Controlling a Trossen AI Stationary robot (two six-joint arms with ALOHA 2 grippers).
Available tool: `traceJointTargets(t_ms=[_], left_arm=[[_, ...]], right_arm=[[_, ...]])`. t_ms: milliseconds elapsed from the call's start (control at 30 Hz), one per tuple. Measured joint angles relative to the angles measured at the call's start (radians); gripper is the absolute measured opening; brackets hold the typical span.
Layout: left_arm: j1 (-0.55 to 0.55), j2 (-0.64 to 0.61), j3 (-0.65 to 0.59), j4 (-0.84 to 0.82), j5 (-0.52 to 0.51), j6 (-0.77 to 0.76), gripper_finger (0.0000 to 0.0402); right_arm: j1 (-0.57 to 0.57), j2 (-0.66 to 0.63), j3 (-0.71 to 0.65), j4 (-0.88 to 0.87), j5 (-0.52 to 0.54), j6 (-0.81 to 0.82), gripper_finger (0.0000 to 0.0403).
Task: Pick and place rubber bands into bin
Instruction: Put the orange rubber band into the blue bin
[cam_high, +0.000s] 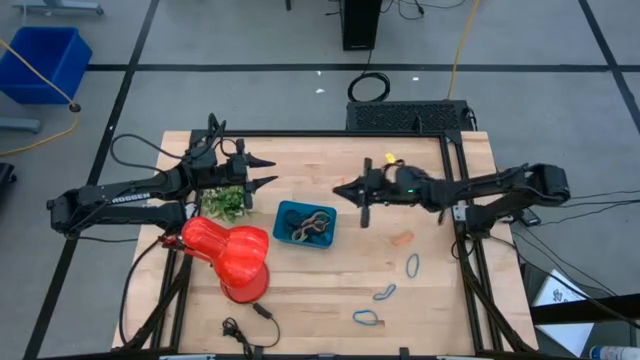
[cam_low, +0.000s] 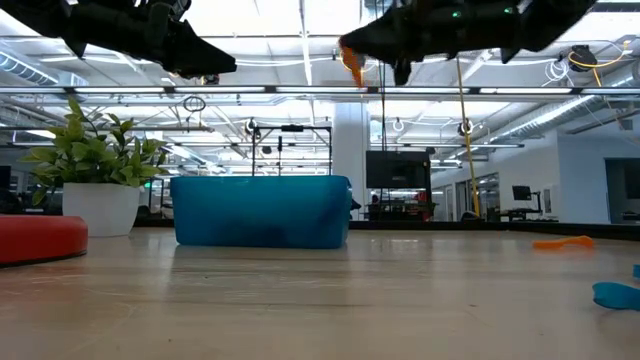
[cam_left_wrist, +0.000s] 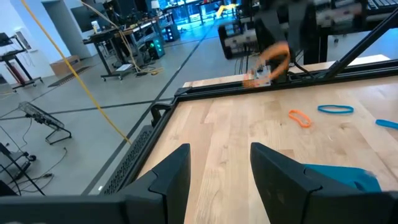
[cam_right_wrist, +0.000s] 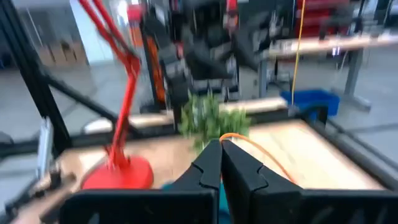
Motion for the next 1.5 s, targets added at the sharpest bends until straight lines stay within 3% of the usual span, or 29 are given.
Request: traceJointTargets(t_ms=[200, 333, 633, 1133, 1500], left_arm=[[0.000, 0.000, 0.000, 0.000, 0.000, 0.000, 0.0175], [0.000, 0.000, 0.000, 0.000, -0.007, 0.002, 0.0175], [0.000, 0.000, 0.000, -0.001, -0.018, 0.001, 0.0175], [0.000, 0.000, 0.000, -0.001, -0.025, 0.000, 0.0175], [0.000, 0.000, 0.000, -0.001, -0.025, 0.000, 0.0175]], right_arm=[[0.029, 0.172, 0.127, -0.142, -0.020, -0.015, 0.0000], [0.051, 0.300, 0.188, -0.148, -0.099, -0.027, 0.0000], [0.075, 0.490, 0.251, -0.130, -0.101, -0.021, 0.0000], [0.071, 0.564, 0.251, -0.130, -0.101, 0.018, 0.0002], [0.064, 0.564, 0.251, -0.127, -0.099, 0.070, 0.0051]])
